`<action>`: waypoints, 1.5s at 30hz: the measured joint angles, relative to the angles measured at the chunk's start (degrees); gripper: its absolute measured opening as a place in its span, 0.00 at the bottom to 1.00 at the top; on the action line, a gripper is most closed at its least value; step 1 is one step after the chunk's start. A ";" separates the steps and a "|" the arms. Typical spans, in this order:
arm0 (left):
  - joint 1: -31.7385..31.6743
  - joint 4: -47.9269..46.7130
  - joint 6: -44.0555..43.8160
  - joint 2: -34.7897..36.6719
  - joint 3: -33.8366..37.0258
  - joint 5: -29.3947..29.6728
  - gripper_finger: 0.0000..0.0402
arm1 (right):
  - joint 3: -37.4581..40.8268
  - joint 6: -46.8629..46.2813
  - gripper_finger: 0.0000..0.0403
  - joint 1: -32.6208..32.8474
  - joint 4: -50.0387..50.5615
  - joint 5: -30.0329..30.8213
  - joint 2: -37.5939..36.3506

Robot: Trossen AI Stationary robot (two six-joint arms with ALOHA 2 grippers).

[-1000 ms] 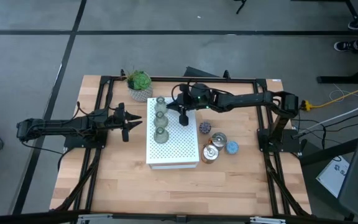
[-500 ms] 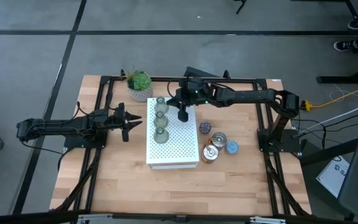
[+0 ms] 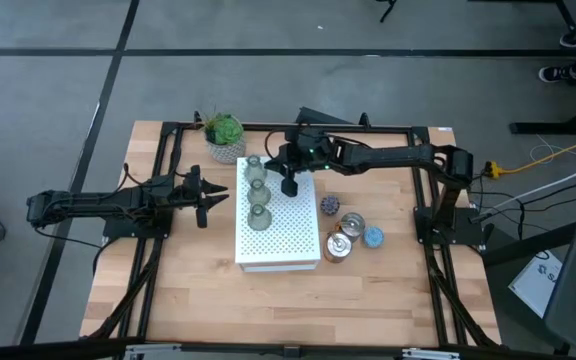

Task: Pick & Place candle stick holders
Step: Adjust the green glass candle holder on the shelf

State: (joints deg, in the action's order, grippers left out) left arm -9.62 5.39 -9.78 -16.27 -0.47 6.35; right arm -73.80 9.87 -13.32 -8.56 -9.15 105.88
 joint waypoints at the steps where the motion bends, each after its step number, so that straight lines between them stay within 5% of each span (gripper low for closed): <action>1: -0.01 -0.02 0.00 0.00 0.00 0.00 0.27 | 0.00 0.00 0.10 0.04 -0.60 0.00 0.48; 17: 0.03 0.00 0.00 0.00 -0.01 0.00 0.27 | 0.00 -1.50 0.10 3.12 13.95 -0.44 -2.88; 38: 0.03 -0.01 0.00 0.00 0.00 0.00 0.27 | 0.00 -2.78 0.09 9.44 4.44 3.13 -2.73; 45: 0.03 -0.02 0.00 0.00 0.00 0.00 0.27 | 0.07 -3.03 0.09 9.75 12.98 0.64 -5.46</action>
State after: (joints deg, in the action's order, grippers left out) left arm -9.58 5.37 -9.78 -16.27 -0.47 6.35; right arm -73.73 6.84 -3.57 4.43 -8.51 100.42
